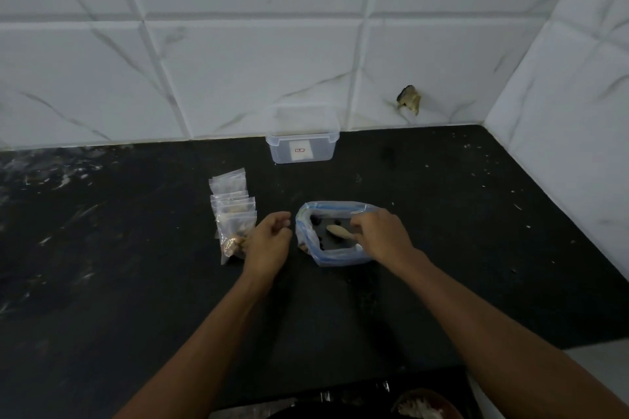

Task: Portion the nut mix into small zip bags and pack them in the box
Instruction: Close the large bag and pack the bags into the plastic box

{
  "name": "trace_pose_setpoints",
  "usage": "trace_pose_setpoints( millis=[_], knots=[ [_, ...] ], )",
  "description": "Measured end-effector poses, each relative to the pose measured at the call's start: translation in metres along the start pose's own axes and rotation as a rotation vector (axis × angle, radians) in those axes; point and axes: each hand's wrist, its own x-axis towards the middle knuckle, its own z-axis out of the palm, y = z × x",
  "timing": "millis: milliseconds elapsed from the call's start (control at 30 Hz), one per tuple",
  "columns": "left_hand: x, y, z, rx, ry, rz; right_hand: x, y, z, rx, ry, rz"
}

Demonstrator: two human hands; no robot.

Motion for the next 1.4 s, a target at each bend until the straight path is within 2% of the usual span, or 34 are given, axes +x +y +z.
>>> trace_pose_setpoints(
  millis=[167,333,433,533,600,700,800,1133,1200,1267,1400],
  knots=[
    [-0.003,0.009,0.012,-0.041,-0.025,0.024,0.001,0.000,0.011,-0.064,-0.046,-0.019],
    [-0.003,0.006,0.010,-0.062,0.006,-0.002,-0.002,0.005,0.010,0.001,0.013,0.024],
    [0.000,-0.001,0.006,-0.035,0.040,-0.020,-0.011,0.009,-0.004,0.115,0.066,0.033],
    [0.002,-0.007,0.005,-0.029,0.053,-0.042,-0.034,0.000,-0.017,0.334,-0.030,-0.014],
    [0.003,-0.008,0.005,-0.036,0.056,-0.049,-0.053,-0.007,-0.017,0.387,-0.112,-0.095],
    [0.004,-0.009,0.007,-0.042,0.054,-0.054,-0.072,-0.013,-0.002,0.328,-0.188,-0.223],
    [0.005,-0.010,0.008,-0.041,0.065,-0.054,-0.078,-0.012,0.017,0.239,-0.188,-0.276],
    [0.010,-0.013,0.013,-0.057,0.081,-0.082,-0.085,-0.007,0.051,0.144,-0.125,-0.333],
    [0.013,-0.013,0.014,-0.067,0.083,-0.099,-0.086,-0.006,0.050,0.174,-0.088,-0.307],
    [0.016,-0.014,0.015,-0.071,0.094,-0.133,-0.086,-0.004,0.042,0.228,0.032,-0.202],
    [0.026,-0.013,0.017,-0.086,0.145,-0.200,-0.070,0.011,0.009,0.462,0.350,0.202]
  ],
)
